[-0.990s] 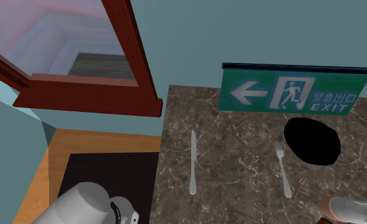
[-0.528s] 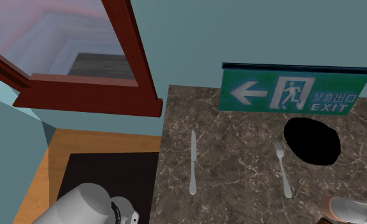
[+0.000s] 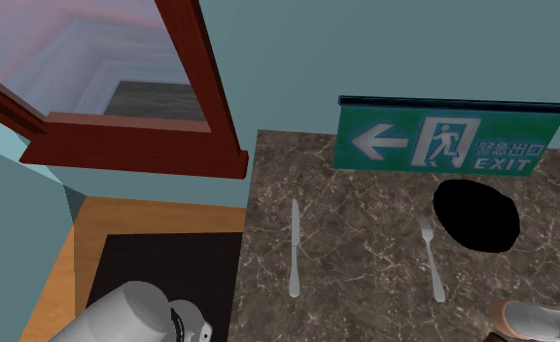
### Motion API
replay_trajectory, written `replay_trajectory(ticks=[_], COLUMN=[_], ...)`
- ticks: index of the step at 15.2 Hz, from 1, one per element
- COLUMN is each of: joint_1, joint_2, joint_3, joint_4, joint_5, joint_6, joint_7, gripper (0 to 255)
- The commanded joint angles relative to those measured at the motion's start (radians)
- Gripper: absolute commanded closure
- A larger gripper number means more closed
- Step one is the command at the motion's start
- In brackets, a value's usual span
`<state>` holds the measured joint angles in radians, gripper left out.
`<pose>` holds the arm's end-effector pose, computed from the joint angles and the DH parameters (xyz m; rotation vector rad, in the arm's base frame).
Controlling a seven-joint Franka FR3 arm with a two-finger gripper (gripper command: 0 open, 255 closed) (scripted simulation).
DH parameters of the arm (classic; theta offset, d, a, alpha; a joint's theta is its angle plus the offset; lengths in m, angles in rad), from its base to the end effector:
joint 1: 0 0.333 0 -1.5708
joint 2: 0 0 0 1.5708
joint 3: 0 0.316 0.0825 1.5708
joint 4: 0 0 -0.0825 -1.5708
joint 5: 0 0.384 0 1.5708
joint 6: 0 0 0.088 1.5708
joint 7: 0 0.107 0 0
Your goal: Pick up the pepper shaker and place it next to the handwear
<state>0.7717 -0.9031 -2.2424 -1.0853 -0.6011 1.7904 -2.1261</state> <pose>-0.2127 -0.7254 0.3975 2.9469 0.7816 0.0663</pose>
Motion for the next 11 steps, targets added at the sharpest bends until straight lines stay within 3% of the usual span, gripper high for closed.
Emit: replay_trajectory(ticks=[1, 11], joint_1=[-0.001, -0.013], joint_2=[-0.009, -0.026], joint_3=[-0.004, -0.013], joint_4=[-0.013, -0.058], joint_5=[-0.006, -0.018], joint_6=[0.020, 0.073], joint_7=[0.004, 0.013], gripper=[255, 255])
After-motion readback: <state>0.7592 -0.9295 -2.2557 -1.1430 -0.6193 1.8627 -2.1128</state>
